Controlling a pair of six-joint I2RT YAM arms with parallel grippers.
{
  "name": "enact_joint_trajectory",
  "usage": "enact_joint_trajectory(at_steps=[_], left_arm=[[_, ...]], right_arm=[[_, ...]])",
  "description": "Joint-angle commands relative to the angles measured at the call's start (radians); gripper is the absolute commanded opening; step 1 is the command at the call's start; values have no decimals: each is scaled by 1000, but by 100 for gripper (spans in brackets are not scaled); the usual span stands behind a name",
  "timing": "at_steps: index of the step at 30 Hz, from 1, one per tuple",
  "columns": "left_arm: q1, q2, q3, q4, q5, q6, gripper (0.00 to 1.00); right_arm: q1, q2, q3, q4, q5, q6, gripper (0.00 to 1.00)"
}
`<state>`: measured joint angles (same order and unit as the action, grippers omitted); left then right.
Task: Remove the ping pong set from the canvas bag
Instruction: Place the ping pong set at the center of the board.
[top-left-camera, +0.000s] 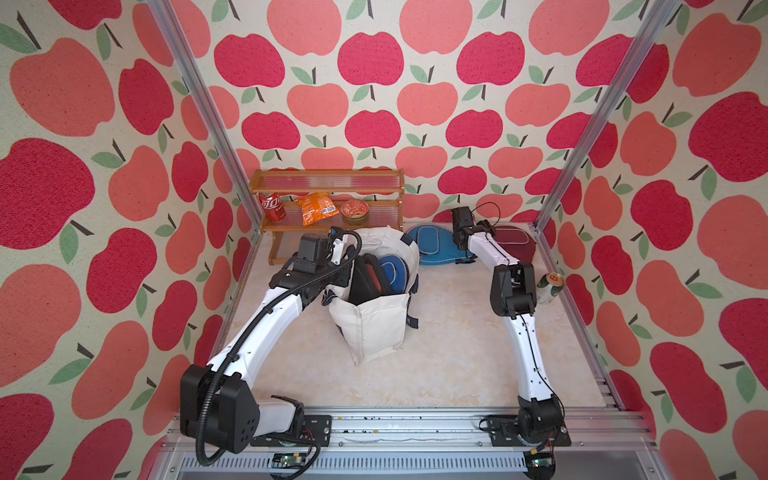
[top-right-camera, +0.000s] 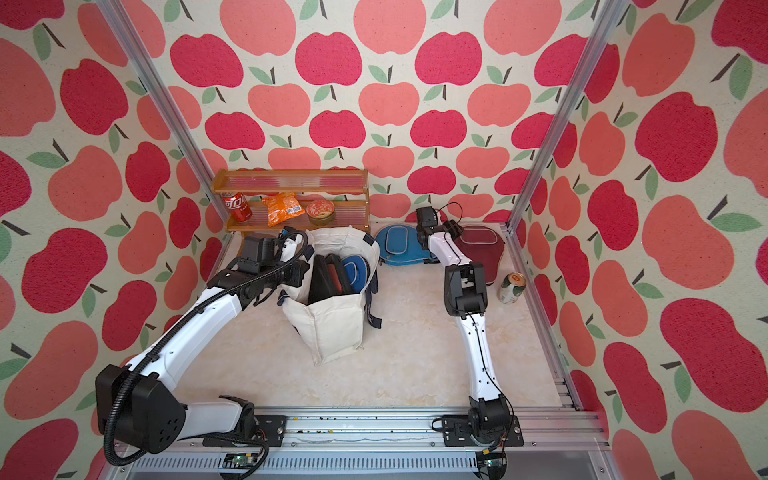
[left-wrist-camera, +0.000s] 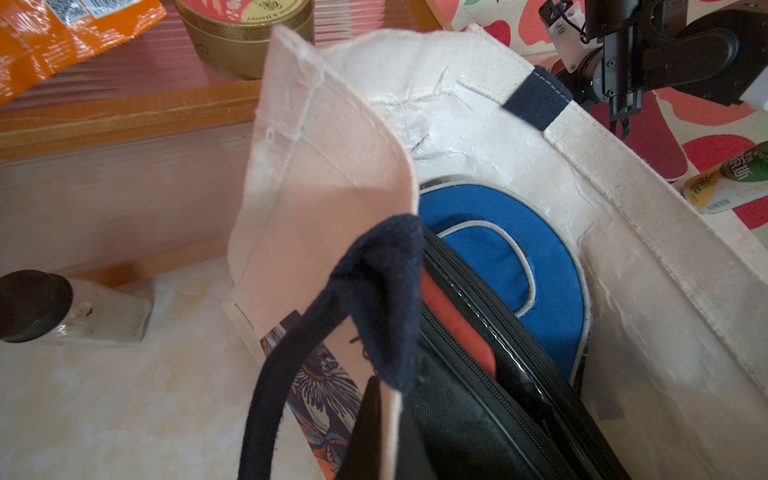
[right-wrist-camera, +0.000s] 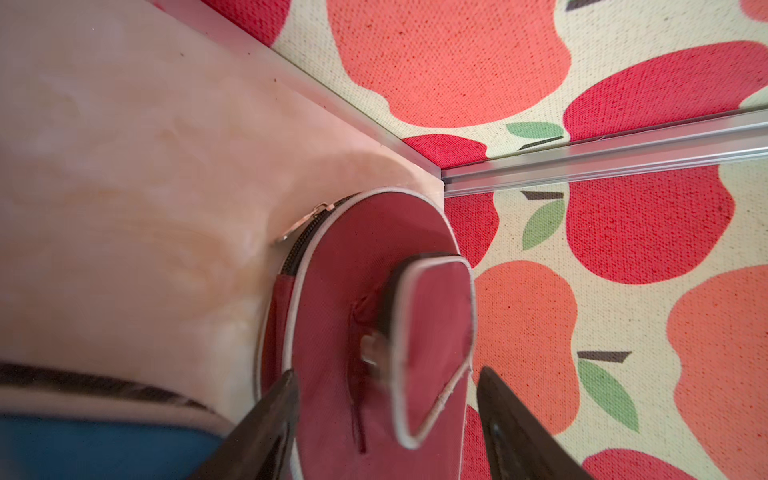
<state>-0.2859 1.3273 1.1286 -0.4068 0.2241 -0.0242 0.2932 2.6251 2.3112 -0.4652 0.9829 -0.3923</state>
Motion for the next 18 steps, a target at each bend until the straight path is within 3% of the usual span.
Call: enact_joint_trajectory(at_steps=[1,7,18], left_arm=[[-1,-17,8,0,-16,24,0],[0,-16,8,0,-17,24,0],[1,-17,8,0,-17,23,0]], right_arm=[[-12,-52,34,-43,-31,44,74],[-13,-106,22,-107,-139,174,76],[-38,-290,-30,-196,-460,534,79]])
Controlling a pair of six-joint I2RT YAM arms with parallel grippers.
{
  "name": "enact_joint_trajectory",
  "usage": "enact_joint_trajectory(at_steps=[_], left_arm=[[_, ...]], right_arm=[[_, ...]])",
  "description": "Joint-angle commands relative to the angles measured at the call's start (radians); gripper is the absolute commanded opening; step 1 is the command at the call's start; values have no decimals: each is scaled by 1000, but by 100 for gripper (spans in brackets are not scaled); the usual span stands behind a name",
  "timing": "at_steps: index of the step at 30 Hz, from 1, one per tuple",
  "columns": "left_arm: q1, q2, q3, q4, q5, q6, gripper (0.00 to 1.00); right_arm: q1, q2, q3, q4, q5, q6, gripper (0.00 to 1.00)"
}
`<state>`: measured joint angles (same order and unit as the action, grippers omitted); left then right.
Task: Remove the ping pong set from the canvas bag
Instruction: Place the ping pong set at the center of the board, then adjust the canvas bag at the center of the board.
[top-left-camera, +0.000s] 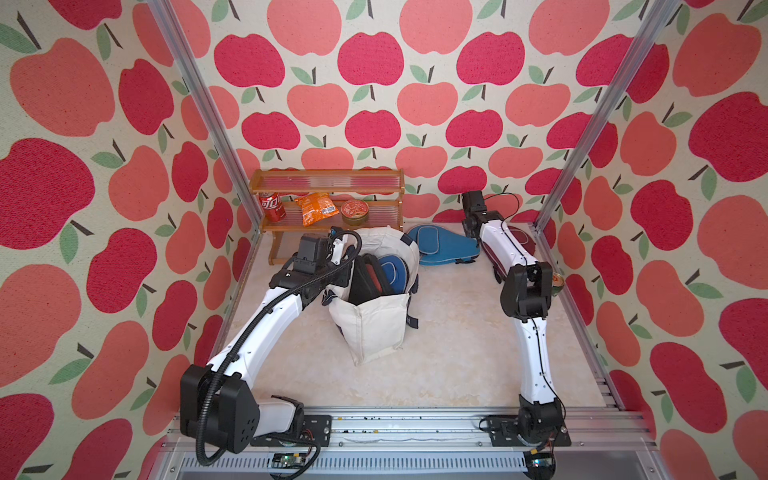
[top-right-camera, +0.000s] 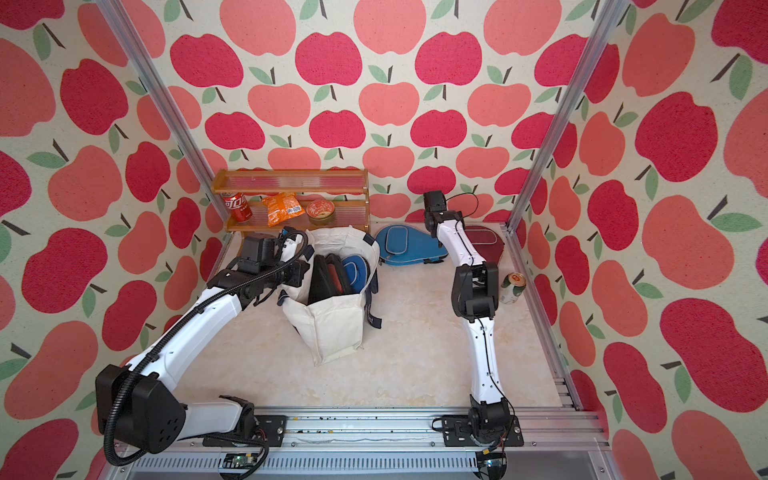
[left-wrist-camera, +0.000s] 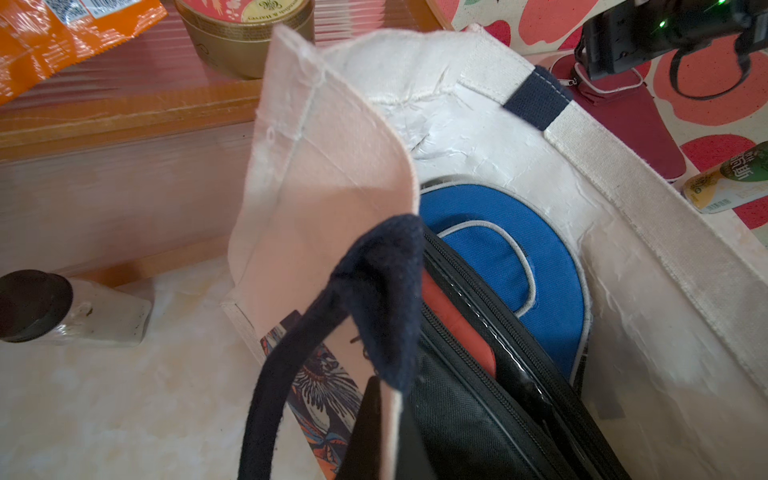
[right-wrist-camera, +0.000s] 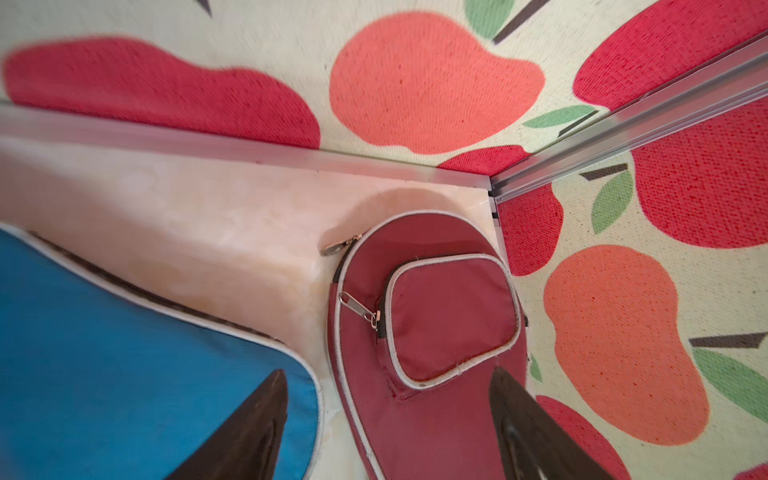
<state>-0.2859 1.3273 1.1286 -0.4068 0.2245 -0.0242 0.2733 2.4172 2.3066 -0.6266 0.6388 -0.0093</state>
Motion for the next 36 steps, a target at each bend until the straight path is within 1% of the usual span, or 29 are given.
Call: enact_joint_trajectory(at_steps=[1,4,7,11,15,24,25,28,32,36], left_arm=[[-1,-17,8,0,-17,23,0],[-1,-16,10,0,-11,20,0],[0,-14,10,-1,-13,21,0],[1,-13,10,0,-12,20,0],[1,-11,11,0,-9,18,0],[4,-4,14,0,-6,17,0],[7,-2,16,0,-2,14,0],[16,2,17,-2,2,10,0],[16,2,11,1,-6,12,0],[17,13,14,-3,-9,11,0]], right_arm=[[-22,-98,-36,-34,-158,178,79],[-38,-152,-92,-15,-267,272,79],[-52,-223,-186,46,-377,364,79],[-70,-348,-363,185,-493,475,79],[-87,-457,-514,314,-567,567,79],[-91,-578,-693,499,-766,736,78],[-84,-586,-699,499,-775,734,77],[-40,-611,-682,438,-748,666,78],[6,-644,-697,406,-781,656,77],[83,-708,-745,384,-735,616,77]])
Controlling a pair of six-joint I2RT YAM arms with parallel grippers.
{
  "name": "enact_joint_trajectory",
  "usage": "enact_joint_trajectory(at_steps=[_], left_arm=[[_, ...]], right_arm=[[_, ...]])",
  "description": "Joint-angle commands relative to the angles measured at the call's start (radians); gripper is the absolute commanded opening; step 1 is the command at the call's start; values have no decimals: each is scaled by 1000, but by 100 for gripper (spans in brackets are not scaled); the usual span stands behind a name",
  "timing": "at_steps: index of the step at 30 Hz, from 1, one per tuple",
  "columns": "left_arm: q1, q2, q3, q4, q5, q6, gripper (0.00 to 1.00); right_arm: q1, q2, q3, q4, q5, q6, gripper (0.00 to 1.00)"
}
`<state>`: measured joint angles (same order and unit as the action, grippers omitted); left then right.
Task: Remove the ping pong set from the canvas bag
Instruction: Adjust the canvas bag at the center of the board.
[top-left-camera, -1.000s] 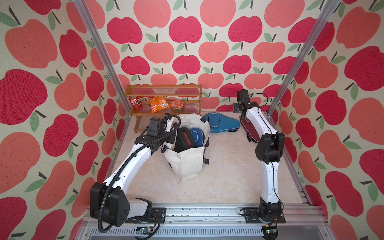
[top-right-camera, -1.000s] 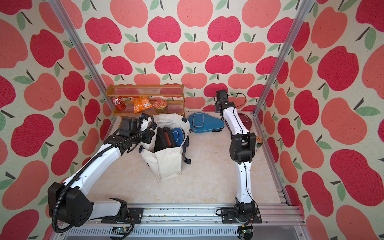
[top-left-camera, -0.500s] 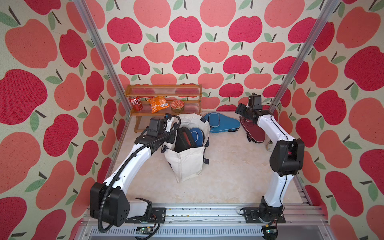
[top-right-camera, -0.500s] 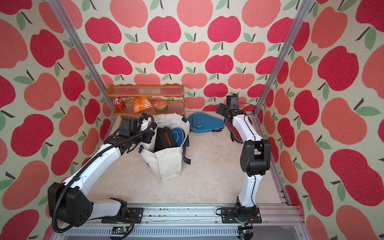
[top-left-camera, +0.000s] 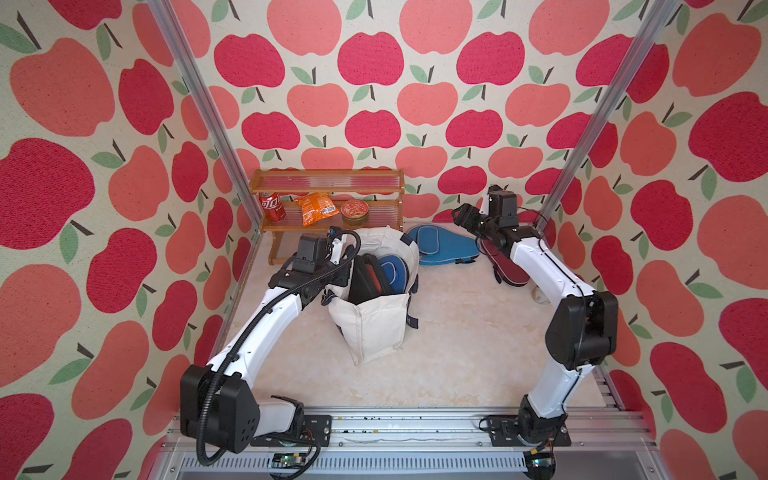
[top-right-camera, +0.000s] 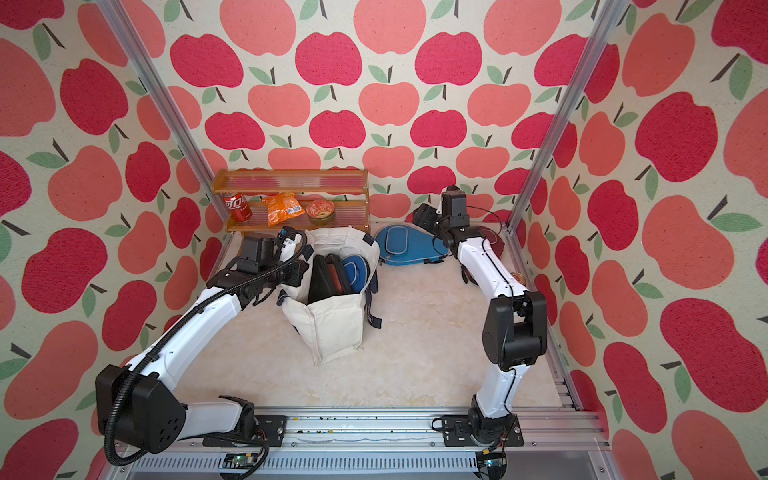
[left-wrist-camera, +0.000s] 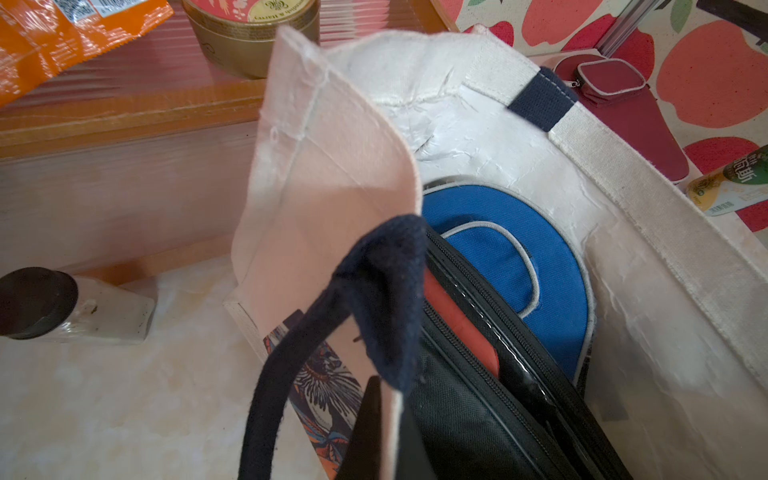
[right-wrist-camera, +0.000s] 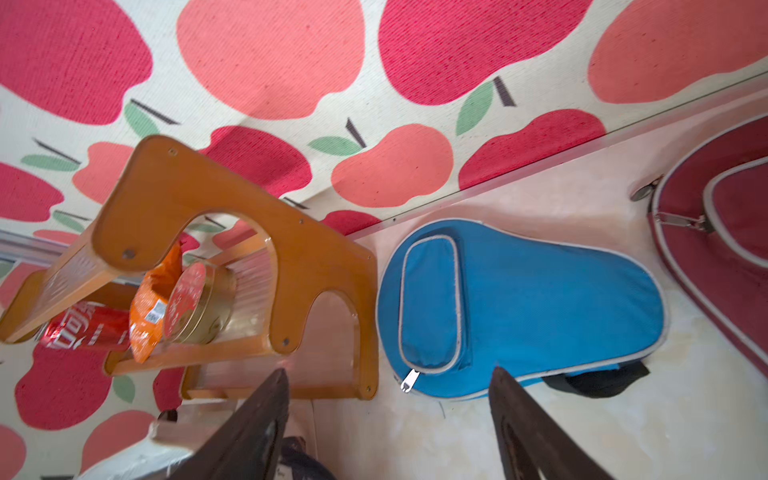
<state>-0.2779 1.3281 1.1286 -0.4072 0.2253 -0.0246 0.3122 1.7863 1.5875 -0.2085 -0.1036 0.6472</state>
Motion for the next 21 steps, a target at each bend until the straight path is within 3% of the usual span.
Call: enact_joint_trajectory(at_steps=[1,14,21], left_arm=[[11,14,14,-2,-7,10,0],[11,-30,12,-12,-18,15,0],[-1,-29,10,-13,-16,18,0]], right_arm=[[62,-94,-38,-39,15,-48,77],[308,-264,-264,-102,90,-57,76],[331,-169,-260,-138,6,-23,74]])
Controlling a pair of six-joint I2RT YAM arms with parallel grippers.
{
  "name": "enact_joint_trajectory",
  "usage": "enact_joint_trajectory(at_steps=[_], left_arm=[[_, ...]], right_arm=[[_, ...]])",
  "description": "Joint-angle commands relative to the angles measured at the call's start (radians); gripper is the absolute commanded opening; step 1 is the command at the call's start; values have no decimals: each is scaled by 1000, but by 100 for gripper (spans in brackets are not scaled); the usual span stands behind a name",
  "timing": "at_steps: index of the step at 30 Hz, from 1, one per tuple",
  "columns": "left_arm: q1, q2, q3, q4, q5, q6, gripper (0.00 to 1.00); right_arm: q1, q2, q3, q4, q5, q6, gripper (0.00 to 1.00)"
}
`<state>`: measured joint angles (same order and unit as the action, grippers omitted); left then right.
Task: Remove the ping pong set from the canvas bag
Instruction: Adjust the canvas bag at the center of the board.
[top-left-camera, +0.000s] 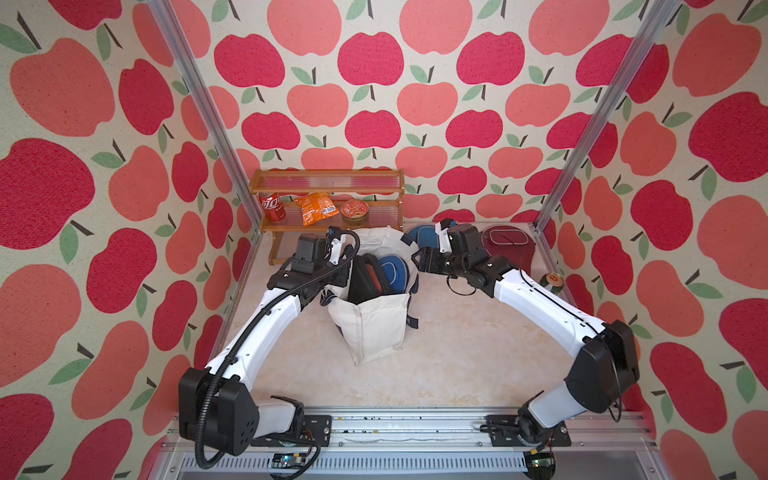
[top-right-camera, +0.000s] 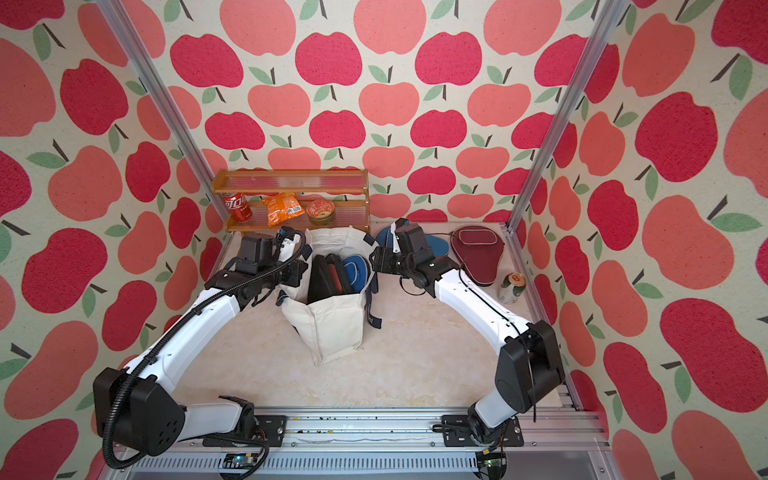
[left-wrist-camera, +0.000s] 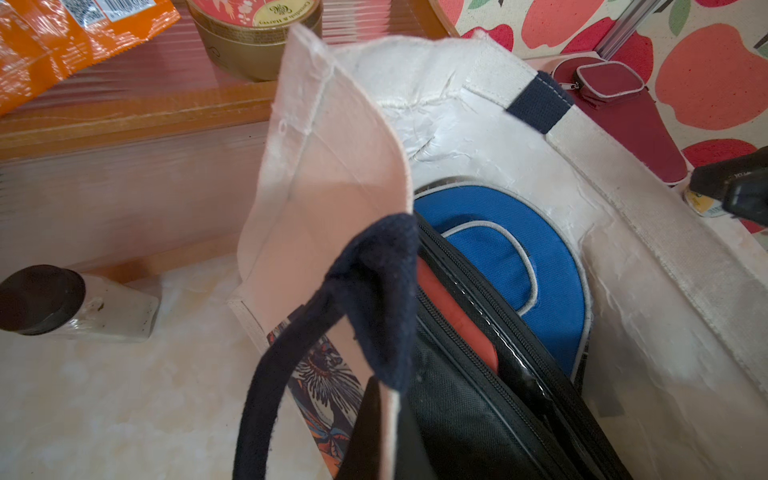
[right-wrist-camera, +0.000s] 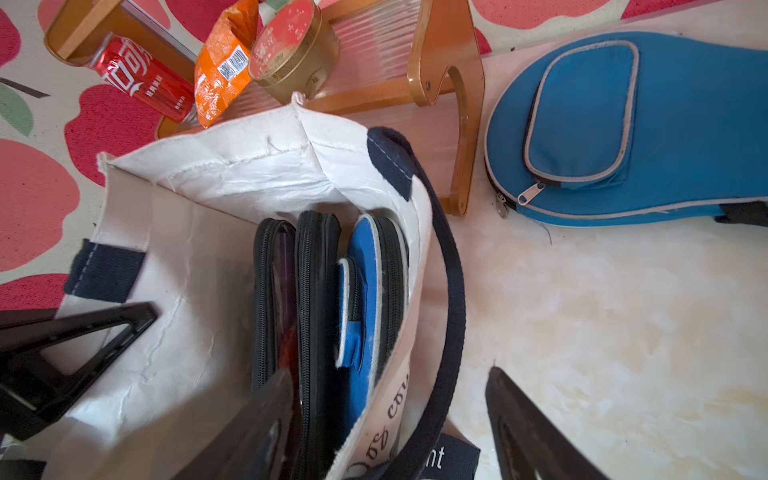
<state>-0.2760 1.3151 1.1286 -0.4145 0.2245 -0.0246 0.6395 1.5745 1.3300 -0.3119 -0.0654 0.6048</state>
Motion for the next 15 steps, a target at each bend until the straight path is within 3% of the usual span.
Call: enact_joint_trajectory(at_steps=[1,7,9,11,12,13,15], left_arm=[[-5,-16,10,-4,-15,20,0],[14,-14,17,-6,1,17,0],[25,-13,18,-3,9,9,0],[29,-9,14,-4,1,11,0],[29,-9,15,-3,0,14,0],[31,-7,21,-7,3,12,0],[35,-9,30,-17,12,5,0]], right_arm=[[4,64,3,-30,-45,23,73],[7,219,153,-113,-88,-15,64],[7,249,181,-122,-118,-15,43],[8,249,171,-94,-129,3,15],[11,243,160,-78,-132,11,7],[12,235,149,-63,-132,23,0],[22,220,133,-55,-139,38,0]])
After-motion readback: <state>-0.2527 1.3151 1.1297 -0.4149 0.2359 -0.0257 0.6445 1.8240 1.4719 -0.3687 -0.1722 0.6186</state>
